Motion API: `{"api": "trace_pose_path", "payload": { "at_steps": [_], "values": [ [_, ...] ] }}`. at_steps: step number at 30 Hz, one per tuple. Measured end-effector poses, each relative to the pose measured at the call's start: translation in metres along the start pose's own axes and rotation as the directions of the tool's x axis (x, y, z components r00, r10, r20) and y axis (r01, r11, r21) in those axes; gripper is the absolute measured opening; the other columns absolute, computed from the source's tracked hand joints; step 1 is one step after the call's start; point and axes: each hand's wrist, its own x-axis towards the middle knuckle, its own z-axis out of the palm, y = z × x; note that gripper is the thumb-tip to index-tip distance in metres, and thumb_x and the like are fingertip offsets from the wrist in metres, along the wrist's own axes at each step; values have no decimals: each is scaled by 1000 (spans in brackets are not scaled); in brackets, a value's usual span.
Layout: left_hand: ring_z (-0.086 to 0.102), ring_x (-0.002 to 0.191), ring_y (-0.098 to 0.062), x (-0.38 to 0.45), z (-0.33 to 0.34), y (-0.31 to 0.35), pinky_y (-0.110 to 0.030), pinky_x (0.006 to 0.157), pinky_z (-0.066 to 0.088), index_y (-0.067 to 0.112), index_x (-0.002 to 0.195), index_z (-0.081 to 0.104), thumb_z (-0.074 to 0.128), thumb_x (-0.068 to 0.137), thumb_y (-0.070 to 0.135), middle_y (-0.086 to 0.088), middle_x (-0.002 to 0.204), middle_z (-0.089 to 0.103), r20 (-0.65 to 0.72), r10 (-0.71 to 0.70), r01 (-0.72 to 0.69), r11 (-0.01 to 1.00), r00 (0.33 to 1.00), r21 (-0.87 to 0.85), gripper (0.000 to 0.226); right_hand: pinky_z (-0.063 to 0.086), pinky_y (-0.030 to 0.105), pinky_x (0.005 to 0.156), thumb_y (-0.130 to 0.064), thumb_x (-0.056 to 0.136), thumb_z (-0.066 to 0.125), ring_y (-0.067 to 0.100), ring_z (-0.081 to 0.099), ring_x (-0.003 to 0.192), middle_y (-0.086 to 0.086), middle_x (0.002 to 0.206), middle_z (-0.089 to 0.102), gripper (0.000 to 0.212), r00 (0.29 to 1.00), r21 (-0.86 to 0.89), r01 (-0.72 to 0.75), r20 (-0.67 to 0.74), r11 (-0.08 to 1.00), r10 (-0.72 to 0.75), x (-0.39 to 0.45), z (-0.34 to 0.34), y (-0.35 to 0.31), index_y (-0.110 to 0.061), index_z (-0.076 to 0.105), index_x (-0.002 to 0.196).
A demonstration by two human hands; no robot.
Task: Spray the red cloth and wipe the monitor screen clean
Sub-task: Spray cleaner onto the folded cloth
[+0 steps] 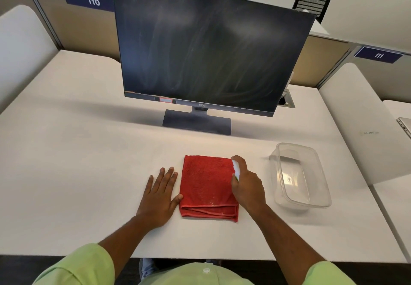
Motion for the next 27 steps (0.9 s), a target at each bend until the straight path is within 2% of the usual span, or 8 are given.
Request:
{"api": "trace_pose_path", "payload": {
  "at_steps": [2, 5, 7, 10, 13, 16, 21, 27],
  "values": [
    [-22, 155, -21, 0, -1, 1, -44, 127, -9, 24, 160, -10, -14, 89, 73, 2, 170, -15, -10, 0, 0, 999, 1000, -35, 87, 58, 39, 64, -22, 103, 54, 29, 69, 68, 5, 76, 69, 51, 1000, -1, -25, -4, 1000, 25, -1, -2, 9, -35, 37, 149],
    [-25, 154, -20, 0, 0, 0, -44, 127, -11, 25, 159, -14, -15, 88, 72, 2, 169, -19, 1, 1, -1, 1000, 1000, 5, 85, 54, 36, 60, -23, 103, 58, 23, 64, 62, -2, 74, 62, 52, 999, 12, -49, -1, 999, 49, -4, -3, 19, -33, 38, 149],
    [-25, 154, -20, 0, 0, 0, -43, 126, -12, 25, 160, -13, -15, 89, 72, 2, 169, -18, -7, -4, 4, 1000, 1000, 2, 85, 49, 32, 62, -25, 102, 59, 19, 60, 62, -5, 76, 61, 55, 1000, 30, -16, -20, 999, 16, -6, -4, 21, -34, 37, 152],
    [-24, 155, -20, 1, 1, 0, -42, 126, -13, 24, 161, -10, -16, 89, 72, 3, 169, -17, -8, -3, 3, 1000, 1000, 9, 87, 55, 37, 68, -27, 104, 56, 26, 67, 72, 0, 86, 70, 56, 999, 23, 44, -24, 999, -43, -7, -5, 22, -42, 33, 153],
    [-20, 156, -21, 1, 1, 1, -43, 126, -11, 24, 161, -7, -13, 90, 72, 1, 170, -13, -18, -5, 5, 1000, 1000, -10, 87, 59, 41, 67, -24, 103, 56, 29, 70, 70, 3, 79, 70, 54, 1000, -39, 27, -8, 999, -28, -7, -4, 19, -38, 32, 149],
    [-21, 155, -21, 1, 1, 0, -43, 126, -11, 25, 160, -9, -15, 89, 73, 2, 170, -14, -15, -8, 8, 1000, 1000, -1, 86, 57, 38, 64, -20, 100, 57, 27, 67, 66, 1, 73, 65, 54, 1000, -51, -13, 7, 999, 14, -14, -2, 19, -35, 36, 147],
    [-22, 155, -19, 0, 2, -1, -43, 126, -11, 24, 161, -8, -14, 90, 73, 3, 170, -14, -16, -3, 3, 1000, 1000, -8, 86, 56, 36, 67, -20, 99, 57, 21, 66, 68, -1, 78, 69, 64, 997, -37, 22, 80, 999, -19, -36, 4, 26, -42, 32, 154],
    [-24, 155, -18, 0, 1, 0, -43, 127, -12, 24, 162, -7, -19, 86, 75, 4, 170, -16, -6, -3, 3, 1000, 1000, -20, 92, 59, 38, 68, -17, 101, 57, 19, 67, 67, 0, 81, 70, 58, 991, -6, 52, 127, 999, -51, -61, 13, 28, -34, 39, 153]
  ]
}}
